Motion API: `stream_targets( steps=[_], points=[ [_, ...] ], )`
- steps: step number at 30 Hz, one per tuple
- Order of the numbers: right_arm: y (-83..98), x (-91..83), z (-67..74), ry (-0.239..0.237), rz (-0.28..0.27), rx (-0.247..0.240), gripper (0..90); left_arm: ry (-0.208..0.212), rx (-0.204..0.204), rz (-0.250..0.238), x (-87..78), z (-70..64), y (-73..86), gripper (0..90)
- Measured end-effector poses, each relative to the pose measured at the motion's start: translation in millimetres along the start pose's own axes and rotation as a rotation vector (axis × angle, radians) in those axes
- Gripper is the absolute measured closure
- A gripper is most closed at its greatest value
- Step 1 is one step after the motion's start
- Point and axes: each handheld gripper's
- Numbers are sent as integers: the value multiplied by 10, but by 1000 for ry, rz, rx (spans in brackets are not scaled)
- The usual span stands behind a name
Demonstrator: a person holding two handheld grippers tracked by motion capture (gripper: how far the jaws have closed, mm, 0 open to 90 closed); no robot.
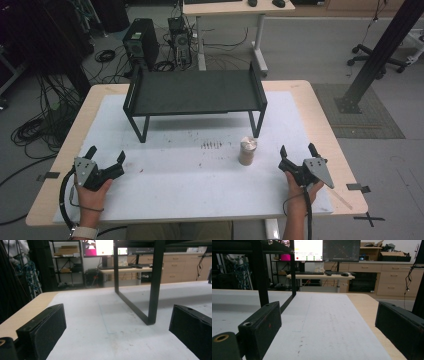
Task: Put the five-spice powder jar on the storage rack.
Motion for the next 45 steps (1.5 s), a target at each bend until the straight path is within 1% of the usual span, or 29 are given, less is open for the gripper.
stream_targets(
  steps=[2, 11, 21, 30, 35, 37, 39, 45],
  points=[
    [0, 1, 1, 0, 1, 1, 68, 0, 6, -1, 0, -4, 0, 11],
    [0, 1, 1, 0, 2, 0, 68, 0, 4, -2, -1, -2, 1, 11],
    [-1, 2, 2, 1, 3, 0, 65, 2, -6, -9, -6, 5, 5, 11],
    [1, -6, -1, 2, -7, 3, 56, 1, -8, -15, -10, 6, 7, 11],
    [0, -8, -4, 9, -11, 12, 58, 1, -11, -18, -11, 7, 8, 11],
    [0, -12, -4, 7, -12, 14, 59, 1, -12, -20, -11, 7, 8, 11],
    [-1, -33, 8, 2, -27, 26, 62, 3, -13, -21, -12, 10, 9, 11],
    [-44, -48, 43, -18, -35, 18, 61, 4, -16, -25, -14, 12, 11, 11]
  ],
)
Point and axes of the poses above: each handheld gripper's, and its own axes: x roughly forward along the jaws, y roughly out of its underside, z roughly to its left, and after that the axes turned 8 degrees about z, right-handed
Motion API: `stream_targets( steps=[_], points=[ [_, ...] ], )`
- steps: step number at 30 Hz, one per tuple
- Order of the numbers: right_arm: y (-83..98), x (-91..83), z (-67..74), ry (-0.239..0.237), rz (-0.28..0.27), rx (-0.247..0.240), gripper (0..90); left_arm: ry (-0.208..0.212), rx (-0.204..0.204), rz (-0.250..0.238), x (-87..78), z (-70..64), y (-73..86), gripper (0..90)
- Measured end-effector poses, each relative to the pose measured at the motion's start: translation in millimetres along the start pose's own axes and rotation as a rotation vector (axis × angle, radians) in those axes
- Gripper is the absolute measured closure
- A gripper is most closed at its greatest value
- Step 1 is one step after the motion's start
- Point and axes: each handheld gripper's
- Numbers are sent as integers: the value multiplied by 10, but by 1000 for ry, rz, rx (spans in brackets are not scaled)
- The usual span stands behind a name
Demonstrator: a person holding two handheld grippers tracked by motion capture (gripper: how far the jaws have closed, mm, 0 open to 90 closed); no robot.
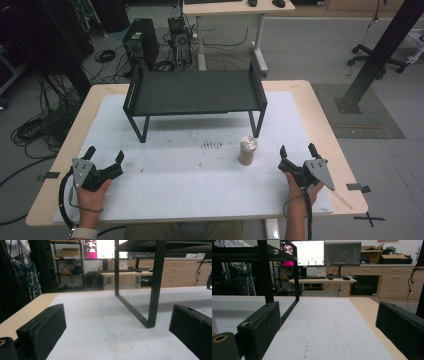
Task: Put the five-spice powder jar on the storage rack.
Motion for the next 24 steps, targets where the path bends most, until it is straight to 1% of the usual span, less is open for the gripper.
stream_targets(
  steps=[4, 12, 17, 18, 19, 24],
  points=[
    [-61, -28, 46, -22, -16, -3, 57, 1, 0, -1, -1, 1, 0, 11],
    [-93, -85, 98, -51, -19, 1, 41, 1, 0, -2, -2, 1, 1, 11],
    [-121, -127, 178, -101, -23, 3, 34, 1, -1, -2, -2, 1, 1, 11],
    [-121, -127, 178, -101, -23, 3, 34, 1, -1, -2, -2, 1, 1, 11],
    [-127, -132, 218, -128, -21, 10, 34, 1, -1, -3, -2, 1, 2, 11],
    [-154, -157, 332, -165, -29, -1, 34, 1, -2, -4, -3, 2, 2, 11]
  ],
)
Point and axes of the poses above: each handheld gripper's, and its own axes: x roughly forward along the jaws, y roughly out of its underside, z roughly to its left, and after that the axes turned 8 degrees about z, right-handed
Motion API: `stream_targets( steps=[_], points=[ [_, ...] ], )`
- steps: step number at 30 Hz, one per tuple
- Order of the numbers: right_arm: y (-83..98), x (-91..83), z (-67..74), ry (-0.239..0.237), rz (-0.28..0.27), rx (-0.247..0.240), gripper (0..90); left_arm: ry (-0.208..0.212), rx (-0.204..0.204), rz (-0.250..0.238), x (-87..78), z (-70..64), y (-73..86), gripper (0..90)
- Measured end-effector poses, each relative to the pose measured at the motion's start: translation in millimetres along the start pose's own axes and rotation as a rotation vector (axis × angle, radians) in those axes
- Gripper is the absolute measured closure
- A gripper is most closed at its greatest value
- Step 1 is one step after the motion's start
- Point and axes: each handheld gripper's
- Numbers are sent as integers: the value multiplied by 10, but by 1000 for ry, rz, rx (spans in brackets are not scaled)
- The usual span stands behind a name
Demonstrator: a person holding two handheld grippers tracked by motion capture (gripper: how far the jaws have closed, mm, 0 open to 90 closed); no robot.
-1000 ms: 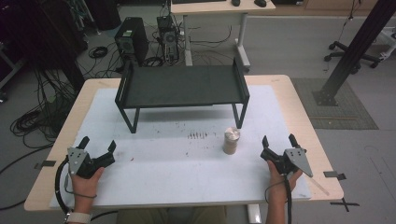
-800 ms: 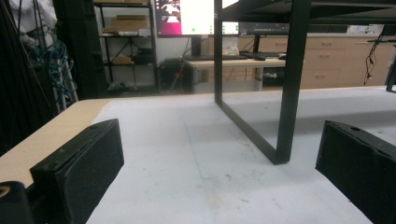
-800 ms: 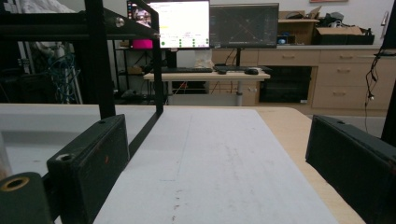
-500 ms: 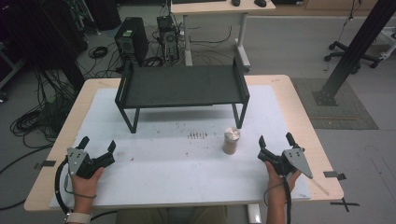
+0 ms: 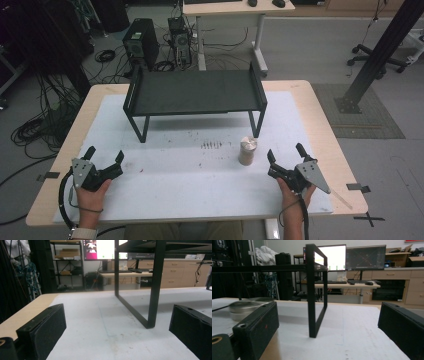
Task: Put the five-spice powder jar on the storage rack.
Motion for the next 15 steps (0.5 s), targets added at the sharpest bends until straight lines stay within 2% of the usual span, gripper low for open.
stream_targets(
  steps=[7, 15],
  points=[
    [-51, -11, 127, -37, -19, -13, 34, 0, 0, 0, 0, 0, 0, 11],
    [-50, 43, 286, -91, -9, -27, 39, -1, 0, 0, 0, 0, 0, 11]
  ],
)
Point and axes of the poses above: each handheld gripper's, and its own axes: x roughly forward along the jaws, y roughly out of its underside, z roughly to its left, and after that the axes turned 8 degrees about z, right-handed
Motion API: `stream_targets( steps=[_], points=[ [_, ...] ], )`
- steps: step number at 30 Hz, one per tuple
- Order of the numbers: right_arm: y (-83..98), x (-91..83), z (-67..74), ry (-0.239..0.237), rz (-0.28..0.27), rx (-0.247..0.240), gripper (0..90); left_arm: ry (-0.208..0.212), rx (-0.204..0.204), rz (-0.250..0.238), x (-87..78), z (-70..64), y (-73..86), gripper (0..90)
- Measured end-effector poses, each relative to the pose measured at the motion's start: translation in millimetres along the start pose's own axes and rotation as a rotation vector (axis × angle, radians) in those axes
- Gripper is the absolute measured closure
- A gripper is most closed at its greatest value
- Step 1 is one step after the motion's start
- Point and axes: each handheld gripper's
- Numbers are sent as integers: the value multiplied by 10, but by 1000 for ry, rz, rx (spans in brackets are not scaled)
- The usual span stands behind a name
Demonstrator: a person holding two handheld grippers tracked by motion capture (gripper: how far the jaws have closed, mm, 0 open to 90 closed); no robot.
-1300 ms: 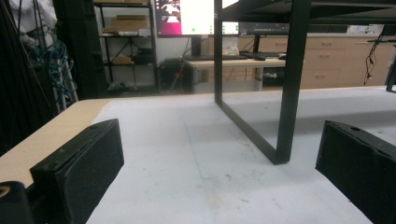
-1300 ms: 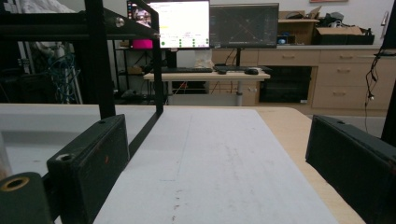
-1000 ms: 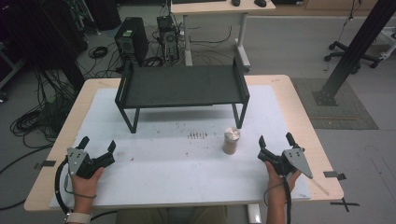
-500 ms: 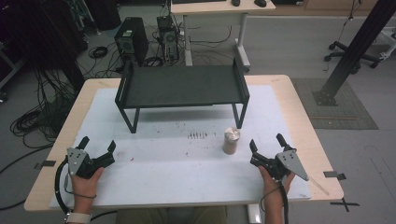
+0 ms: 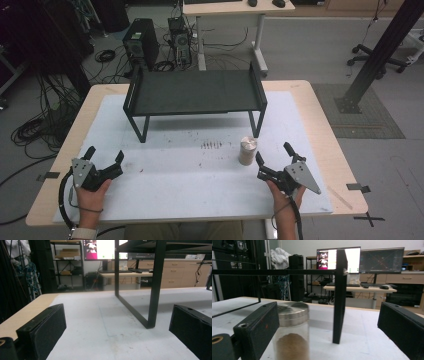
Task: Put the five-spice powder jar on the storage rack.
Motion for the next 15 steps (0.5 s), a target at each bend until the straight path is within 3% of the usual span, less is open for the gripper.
stream_targets(
  steps=[15],
  points=[
    [59, 176, 207, -55, 28, -20, 42, 1, -1, -1, -1, 2, 1, 11]
  ],
)
Point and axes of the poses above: each handheld gripper's, and its own axes: x roughly forward along the jaws, y roughly out of its underside, z roughly to its left, and after that the axes turned 8 degrees about z, right-handed
